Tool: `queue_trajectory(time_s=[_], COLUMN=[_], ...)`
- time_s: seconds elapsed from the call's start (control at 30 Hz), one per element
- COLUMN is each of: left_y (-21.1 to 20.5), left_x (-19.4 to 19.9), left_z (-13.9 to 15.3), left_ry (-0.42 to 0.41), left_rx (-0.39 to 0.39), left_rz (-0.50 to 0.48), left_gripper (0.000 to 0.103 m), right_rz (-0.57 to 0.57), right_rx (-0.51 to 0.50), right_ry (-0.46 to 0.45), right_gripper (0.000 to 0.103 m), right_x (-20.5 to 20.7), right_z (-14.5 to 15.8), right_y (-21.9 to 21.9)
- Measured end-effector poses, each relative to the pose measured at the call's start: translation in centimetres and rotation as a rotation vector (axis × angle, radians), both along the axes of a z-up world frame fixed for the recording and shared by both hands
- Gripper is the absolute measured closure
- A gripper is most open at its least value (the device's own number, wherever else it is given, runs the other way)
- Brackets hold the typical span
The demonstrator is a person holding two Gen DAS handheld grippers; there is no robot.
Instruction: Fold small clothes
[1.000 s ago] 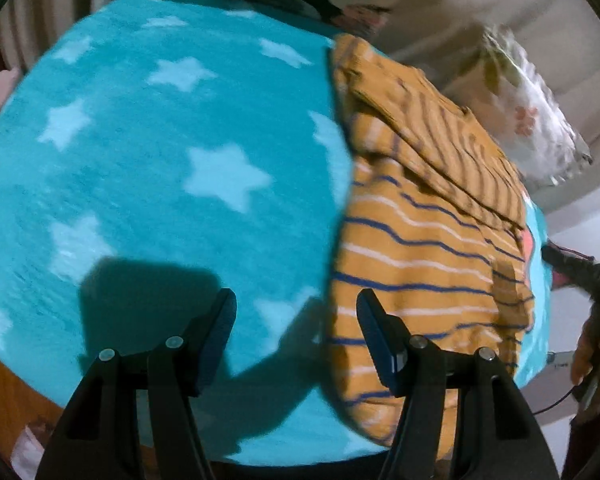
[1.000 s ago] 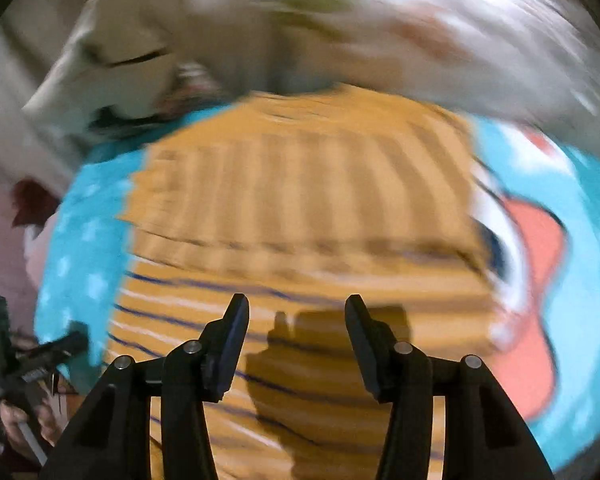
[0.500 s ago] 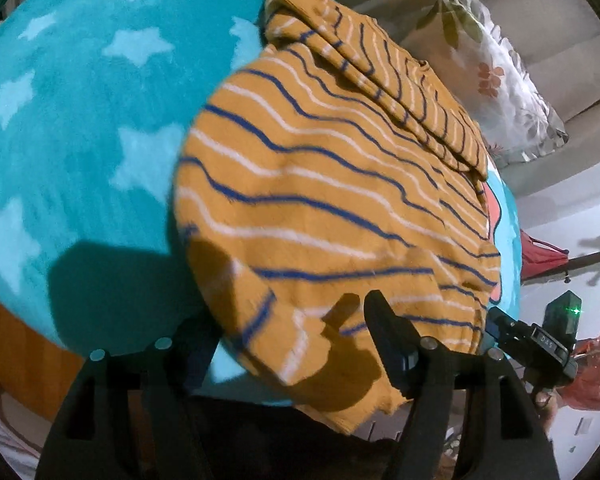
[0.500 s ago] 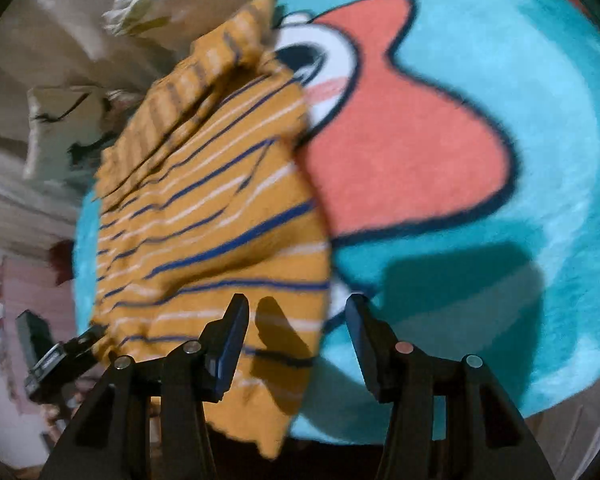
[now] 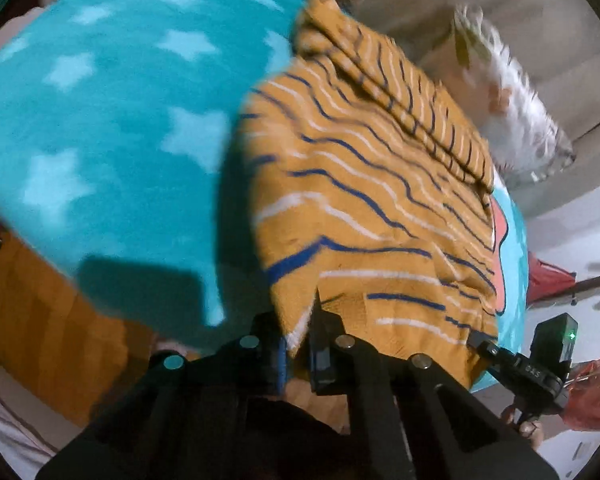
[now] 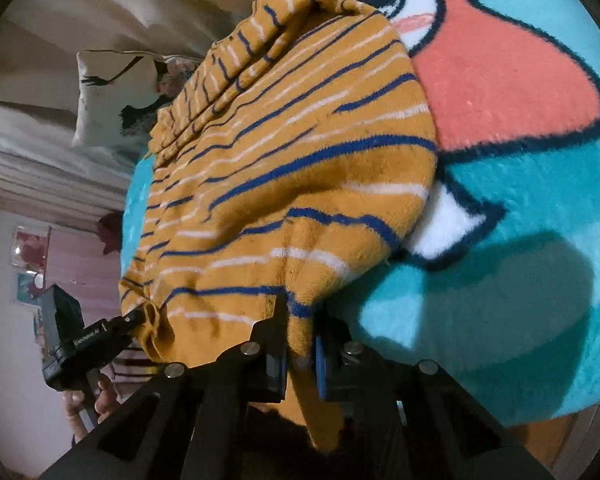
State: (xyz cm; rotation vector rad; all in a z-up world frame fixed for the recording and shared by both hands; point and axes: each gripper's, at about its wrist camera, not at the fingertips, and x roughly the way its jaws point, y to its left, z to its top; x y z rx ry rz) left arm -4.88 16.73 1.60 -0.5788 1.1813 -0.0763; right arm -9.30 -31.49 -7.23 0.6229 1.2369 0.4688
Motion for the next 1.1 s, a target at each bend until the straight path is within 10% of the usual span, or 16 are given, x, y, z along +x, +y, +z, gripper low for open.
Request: queue_trajectory(time_s=[0.47, 0.6, 0.7, 1.03, 1.1], left_y=[4.6, 3.5, 2.0, -1.3, -1.6], left_x=[-6.0, -5.0, -4.2, -1.9, -1.8], left_z=[-2.1, -1.6, -2.0, -4.1, -4.4], left_ry=[0.043, 0.009, -0.009, 0.048, 0.079], left_rx=[0.029, 0.042, 0.011, -0.05, -0.032], left_rz=[0.144, 0.105, 0.054, -0.048, -0.045], left_gripper=[0.101, 0.048, 0.042, 0.041, 0.076], right_rz=[0.103, 0.105, 0.109, 0.155, 0.159], right_rx=[-0.042, -0.026, -0.014, -0.026, 0.009], right_ry=[0.053, 0.061, 0.063, 0.108, 0.137], right_gripper=[0.092, 0.09, 0.087, 0.058, 0.058], right_x=[-3.3, -3.4, -3.8, -4.1, -3.8], right_z=[-0.9, -1.1, -1.2, -2.1, -2.7], right_y=[-1.0, -1.7, -2.1, -1.6, -1.3])
